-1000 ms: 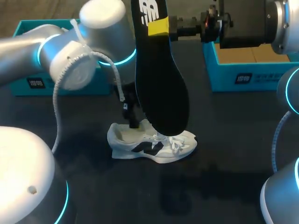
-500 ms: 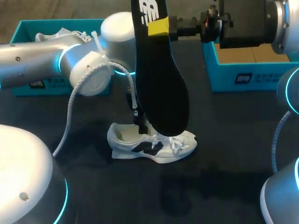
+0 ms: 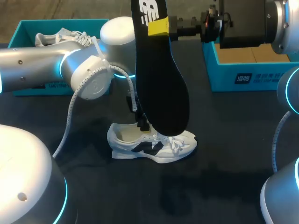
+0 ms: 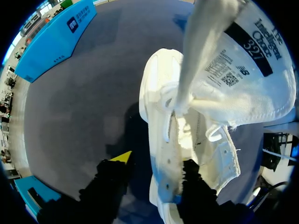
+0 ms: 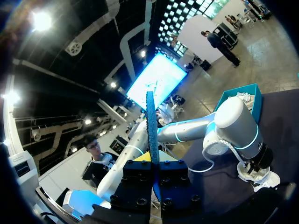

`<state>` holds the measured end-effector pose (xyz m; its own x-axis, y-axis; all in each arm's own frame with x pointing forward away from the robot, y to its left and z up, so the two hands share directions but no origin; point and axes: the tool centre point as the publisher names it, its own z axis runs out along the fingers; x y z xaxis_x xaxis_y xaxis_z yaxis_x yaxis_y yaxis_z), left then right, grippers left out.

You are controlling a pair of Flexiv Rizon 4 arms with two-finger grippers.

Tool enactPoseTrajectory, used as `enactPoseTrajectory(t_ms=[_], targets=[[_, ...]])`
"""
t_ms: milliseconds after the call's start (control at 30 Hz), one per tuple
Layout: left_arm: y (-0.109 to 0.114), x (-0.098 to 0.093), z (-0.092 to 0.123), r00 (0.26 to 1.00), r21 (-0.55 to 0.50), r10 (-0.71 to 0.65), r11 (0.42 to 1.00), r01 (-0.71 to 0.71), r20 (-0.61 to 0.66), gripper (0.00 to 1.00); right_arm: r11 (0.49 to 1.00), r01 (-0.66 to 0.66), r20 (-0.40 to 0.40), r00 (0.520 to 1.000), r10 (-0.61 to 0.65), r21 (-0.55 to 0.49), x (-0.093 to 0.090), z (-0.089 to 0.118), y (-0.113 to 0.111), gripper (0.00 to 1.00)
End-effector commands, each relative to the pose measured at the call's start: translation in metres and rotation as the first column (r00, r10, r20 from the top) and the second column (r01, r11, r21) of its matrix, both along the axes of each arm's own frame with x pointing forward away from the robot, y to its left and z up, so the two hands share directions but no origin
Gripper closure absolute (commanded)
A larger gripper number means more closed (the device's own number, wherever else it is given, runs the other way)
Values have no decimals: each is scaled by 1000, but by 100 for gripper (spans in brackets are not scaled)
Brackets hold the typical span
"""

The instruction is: Take the shoe out of the shoebox, open the shoe tongue, remove and reinsert the insole, then place the shoe into the shoebox

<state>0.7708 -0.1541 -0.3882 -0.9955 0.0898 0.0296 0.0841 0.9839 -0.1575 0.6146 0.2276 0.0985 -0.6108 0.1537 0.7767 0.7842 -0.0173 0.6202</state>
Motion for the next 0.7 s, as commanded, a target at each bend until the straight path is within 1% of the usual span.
enactPoseTrajectory(t_ms=[33,67,233,400,533,600,633,667,700], targets=[[1,-1,-1,1000,-1,-4,1000,4,-4,90,1000,2,-2,1000,-2,0,1,0,4,100],[1,-2,-1,1000,-3,-7,1000,7,-6,100,1000,2,-2,1000,-2,0,1,0,4,100],[2,-5,1,999,-19,-37,999,37,-22,100,1000,2,-2,1000,-2,0,1,0,4,100],[1,-5,14,991,-47,-126,991,124,-43,100,1000,2,-2,1000,-2,0,1,0,4,100],[-1,-2,27,960,-53,-259,966,254,-106,100,1000,2,-2,1000,-2,0,1,0,4,100],[-2,2,34,941,-36,-315,949,313,-124,100,1000,2,-2,1000,-2,0,1,0,4,100],[-3,4,36,921,-30,-361,932,361,-144,100,1000,2,-2,1000,-2,0,1,0,4,100],[-5,5,39,911,-37,-388,922,386,-139,100,1000,2,-2,1000,-2,0,1,0,4,100],[-5,8,40,902,-22,-406,913,408,-147,100,1000,2,-2,1000,-2,0,1,0,4,100]])
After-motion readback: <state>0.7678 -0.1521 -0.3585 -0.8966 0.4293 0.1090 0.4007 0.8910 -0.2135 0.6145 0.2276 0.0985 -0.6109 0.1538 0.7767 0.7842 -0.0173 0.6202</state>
